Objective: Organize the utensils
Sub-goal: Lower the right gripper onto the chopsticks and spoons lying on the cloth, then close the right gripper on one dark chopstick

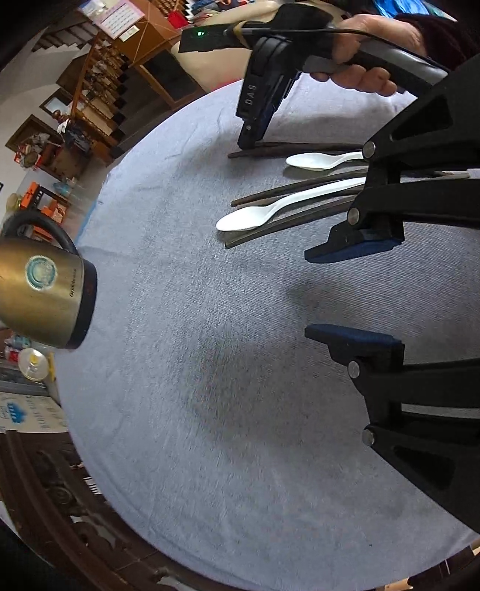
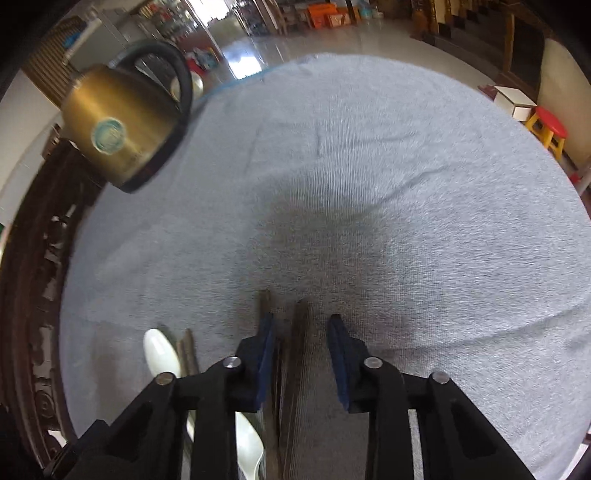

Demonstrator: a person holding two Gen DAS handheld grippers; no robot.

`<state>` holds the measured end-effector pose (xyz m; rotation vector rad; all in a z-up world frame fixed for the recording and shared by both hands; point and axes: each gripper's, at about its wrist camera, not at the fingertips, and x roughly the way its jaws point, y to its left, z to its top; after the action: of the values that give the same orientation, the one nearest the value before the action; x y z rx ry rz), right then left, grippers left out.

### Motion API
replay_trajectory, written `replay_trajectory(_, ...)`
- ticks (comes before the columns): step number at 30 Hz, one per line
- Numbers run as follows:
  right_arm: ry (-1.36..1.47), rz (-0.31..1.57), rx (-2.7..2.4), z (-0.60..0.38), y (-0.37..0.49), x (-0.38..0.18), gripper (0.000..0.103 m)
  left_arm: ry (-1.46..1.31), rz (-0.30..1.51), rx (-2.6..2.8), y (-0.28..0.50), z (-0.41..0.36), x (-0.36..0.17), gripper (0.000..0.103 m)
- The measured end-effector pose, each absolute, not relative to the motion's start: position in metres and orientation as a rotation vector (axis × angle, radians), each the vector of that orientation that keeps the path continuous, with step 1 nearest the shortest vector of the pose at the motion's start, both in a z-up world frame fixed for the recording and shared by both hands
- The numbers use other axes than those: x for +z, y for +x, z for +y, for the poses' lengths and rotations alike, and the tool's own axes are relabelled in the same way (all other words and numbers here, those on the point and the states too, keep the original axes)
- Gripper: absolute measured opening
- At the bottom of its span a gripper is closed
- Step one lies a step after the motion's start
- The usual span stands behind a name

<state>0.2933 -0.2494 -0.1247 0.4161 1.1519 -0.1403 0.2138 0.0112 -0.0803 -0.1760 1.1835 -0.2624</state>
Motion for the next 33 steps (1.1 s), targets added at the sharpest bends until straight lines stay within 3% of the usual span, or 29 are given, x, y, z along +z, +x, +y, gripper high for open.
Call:
replay_trajectory(5, 0.31, 1.154, -0.151, -0.236, 0.299, -0.124, 0.009, -0.221, 1.224, -0.276, 0.222, 0.004, -0.085, 0.034)
replay_trajectory(24, 0.464, 1.136, -0.009, -0.272, 0.242, -0.134, 0.01, -0.139, 1.234, -0.271, 0.238, -0.051, -0.094, 0.034)
replay_trajectory(27, 0.492, 1.137, 0.004, -0.277, 0.232, -0.134, 0.01, -0.006, 1.218, -0.263, 0.237, -0.063, -0.095, 0.023)
replay_trajectory(28, 0.503, 1.139, 0.007, -0.28, 0.228, -0.134, 0.01, 0.029, 1.212, -0.26, 0.235, -0.065, -0.096, 0.014)
replay_trajectory(33, 0.52, 1.154, 0.007, -0.285, 0.211, -0.132, 0.01, 0.185, 1.206, -0.312, 0.225, -0.063, -0.096, 0.007)
